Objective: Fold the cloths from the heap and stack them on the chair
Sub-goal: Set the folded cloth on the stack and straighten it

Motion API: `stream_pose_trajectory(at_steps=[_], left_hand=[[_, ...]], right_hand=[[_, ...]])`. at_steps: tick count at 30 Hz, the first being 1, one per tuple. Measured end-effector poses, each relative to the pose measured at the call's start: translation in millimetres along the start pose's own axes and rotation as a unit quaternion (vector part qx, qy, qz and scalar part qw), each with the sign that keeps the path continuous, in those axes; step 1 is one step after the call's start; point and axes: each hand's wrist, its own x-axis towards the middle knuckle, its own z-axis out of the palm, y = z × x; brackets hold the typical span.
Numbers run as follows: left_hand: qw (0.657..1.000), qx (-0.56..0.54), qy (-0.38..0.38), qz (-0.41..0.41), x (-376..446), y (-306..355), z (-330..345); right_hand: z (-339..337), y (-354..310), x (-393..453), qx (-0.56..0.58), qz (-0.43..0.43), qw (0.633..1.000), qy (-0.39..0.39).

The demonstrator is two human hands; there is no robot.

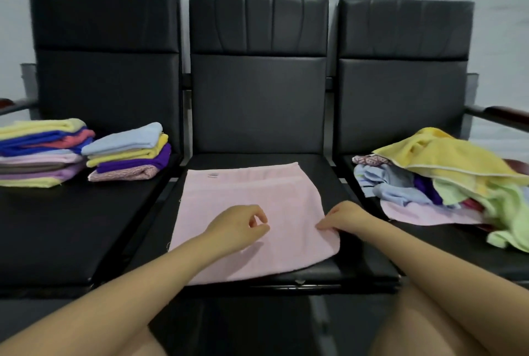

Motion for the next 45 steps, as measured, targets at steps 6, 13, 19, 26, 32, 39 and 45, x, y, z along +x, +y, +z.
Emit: stream_pose_trajectory(at_steps=[6,13,19,26,32,39,45], left_hand=[[0.986,0.155,-0.039,0.05,-23.2,-1.8,14.9],[0.977,0.194,-0.047,0.079,-31.5,-4.4,16.7],[0.978,0.185,-0.05,0.083,-27.1,-6.8,17.7],[0.981,0.167,-0.041,0.091,-25.5,-9.5,18.0],[0.978,0.175,-0.015,0.113,-30.5,-15.2,15.9],[0.973,0.175,-0.033,0.15,-50.3,-17.6,16.1],[0.972,0.165,-0.012,0.167,-52.3,-24.4,13.6]], right_hand=[[-2.9,6.7,-11.5,-0.056,0.01,0.998,-0.018],[2.9,6.6,-7.2,-0.005,-0.061,0.998,0.003],[1.6,4.1,-11.7,0.144,-0.148,0.977,0.046],[-11.3,29.6,-25.8,0.154,-0.117,0.978,-0.076],[-21.8,49.2,-37.7,-0.092,-0.12,0.989,0.004],[2.6,30.7,-57.0,-0.205,-0.364,0.905,-0.077],[22.8,13.5,-37.9,-0.147,-0.391,0.908,0.0]])
